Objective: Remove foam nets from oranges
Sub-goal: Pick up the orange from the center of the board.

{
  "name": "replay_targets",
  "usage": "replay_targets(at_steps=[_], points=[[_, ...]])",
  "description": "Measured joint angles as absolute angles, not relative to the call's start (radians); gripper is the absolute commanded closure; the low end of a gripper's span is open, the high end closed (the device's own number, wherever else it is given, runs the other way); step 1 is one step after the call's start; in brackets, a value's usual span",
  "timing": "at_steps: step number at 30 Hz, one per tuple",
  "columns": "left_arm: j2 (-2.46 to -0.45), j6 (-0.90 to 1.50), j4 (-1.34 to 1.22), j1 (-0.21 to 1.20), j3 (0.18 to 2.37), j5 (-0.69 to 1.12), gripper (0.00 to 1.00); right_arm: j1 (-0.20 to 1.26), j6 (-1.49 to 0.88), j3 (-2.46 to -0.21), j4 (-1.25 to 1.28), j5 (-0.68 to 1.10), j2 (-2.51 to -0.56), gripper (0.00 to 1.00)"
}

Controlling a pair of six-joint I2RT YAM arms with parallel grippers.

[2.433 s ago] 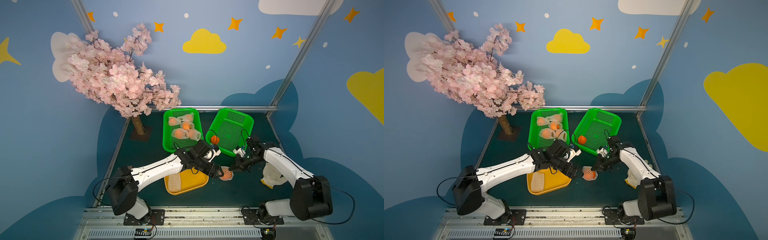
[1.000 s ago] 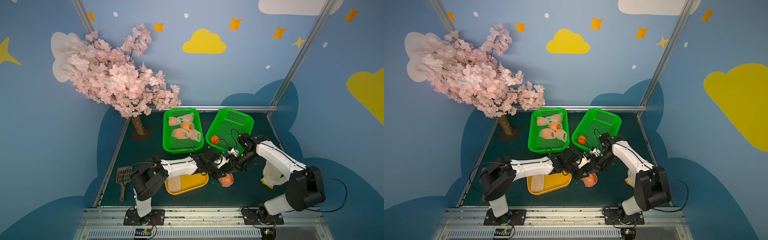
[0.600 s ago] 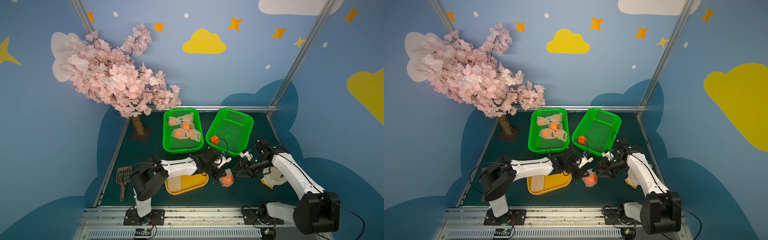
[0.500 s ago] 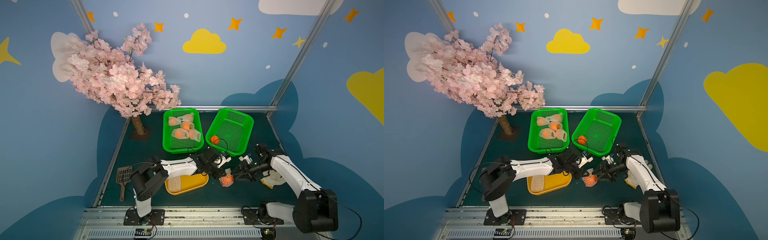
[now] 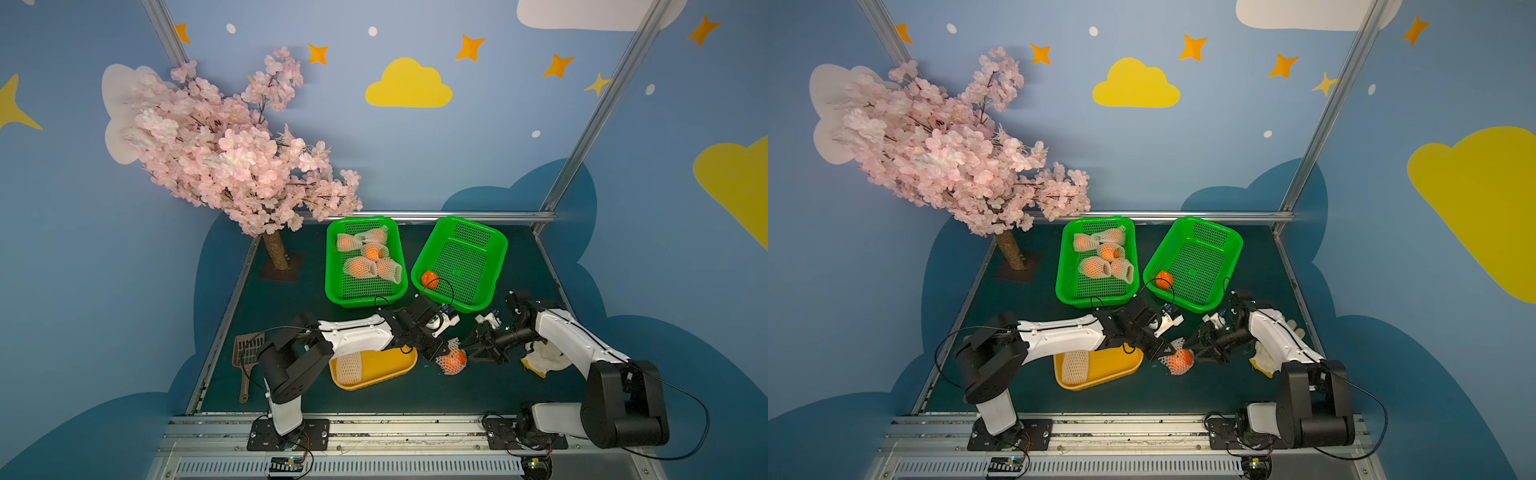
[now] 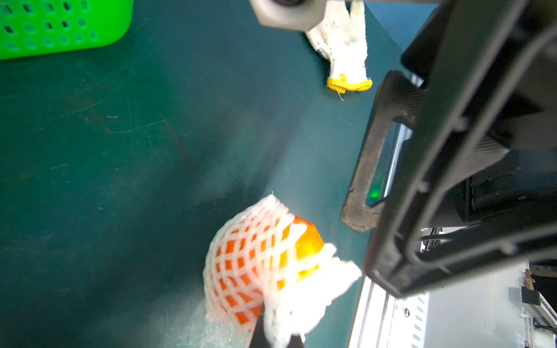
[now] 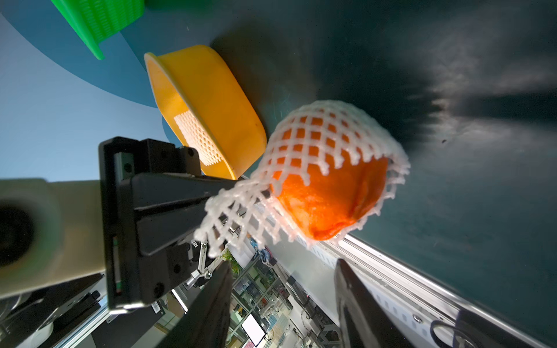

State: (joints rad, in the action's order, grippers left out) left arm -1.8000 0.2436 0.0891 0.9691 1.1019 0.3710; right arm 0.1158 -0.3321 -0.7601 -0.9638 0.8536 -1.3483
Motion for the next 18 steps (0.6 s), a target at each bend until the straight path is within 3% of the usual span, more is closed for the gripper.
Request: replay_targets(at_steps=[18], points=[[-1.776, 0.263, 0.088, 0.97, 1.07, 0.367, 0.95, 0.22, -0.338, -0.744, -0.854, 0.797, -1.48, 0.35]])
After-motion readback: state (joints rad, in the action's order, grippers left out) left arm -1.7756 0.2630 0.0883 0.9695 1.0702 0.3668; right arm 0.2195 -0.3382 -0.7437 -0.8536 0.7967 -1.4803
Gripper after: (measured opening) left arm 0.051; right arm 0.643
